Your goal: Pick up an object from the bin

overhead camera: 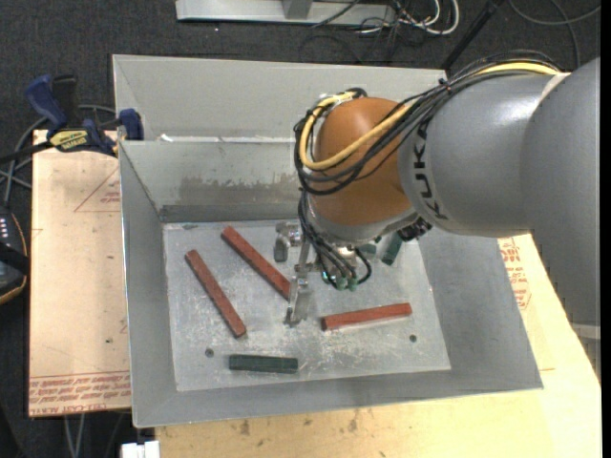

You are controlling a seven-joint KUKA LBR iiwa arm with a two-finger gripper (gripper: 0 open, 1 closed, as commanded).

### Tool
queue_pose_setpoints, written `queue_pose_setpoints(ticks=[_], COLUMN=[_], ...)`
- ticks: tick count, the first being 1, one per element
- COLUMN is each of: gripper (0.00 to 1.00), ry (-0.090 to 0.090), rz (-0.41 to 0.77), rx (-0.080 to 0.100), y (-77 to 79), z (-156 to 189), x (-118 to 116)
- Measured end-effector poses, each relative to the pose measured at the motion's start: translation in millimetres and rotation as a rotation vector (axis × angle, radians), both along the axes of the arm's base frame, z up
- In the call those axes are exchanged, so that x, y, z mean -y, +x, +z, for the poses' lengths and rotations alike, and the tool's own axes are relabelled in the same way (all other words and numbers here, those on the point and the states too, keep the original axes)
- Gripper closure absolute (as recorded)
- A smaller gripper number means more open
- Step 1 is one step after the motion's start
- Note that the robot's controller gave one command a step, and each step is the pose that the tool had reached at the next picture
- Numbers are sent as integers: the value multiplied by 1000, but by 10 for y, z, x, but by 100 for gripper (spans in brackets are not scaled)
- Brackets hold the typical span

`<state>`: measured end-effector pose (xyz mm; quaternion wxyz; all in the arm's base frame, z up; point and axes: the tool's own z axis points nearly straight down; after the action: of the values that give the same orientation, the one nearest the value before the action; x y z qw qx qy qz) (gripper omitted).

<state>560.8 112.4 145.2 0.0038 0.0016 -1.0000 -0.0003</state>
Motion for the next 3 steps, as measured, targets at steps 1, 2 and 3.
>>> queue_pose_setpoints(ticks=[1, 2, 3], gripper=[0, 0, 0], ry=[-3, -1, -2], rz=[-79, 168, 402], rx=[2, 6, 13], y=[118, -87, 322], z=[-660, -756, -662], x=[643, 1318, 2076])
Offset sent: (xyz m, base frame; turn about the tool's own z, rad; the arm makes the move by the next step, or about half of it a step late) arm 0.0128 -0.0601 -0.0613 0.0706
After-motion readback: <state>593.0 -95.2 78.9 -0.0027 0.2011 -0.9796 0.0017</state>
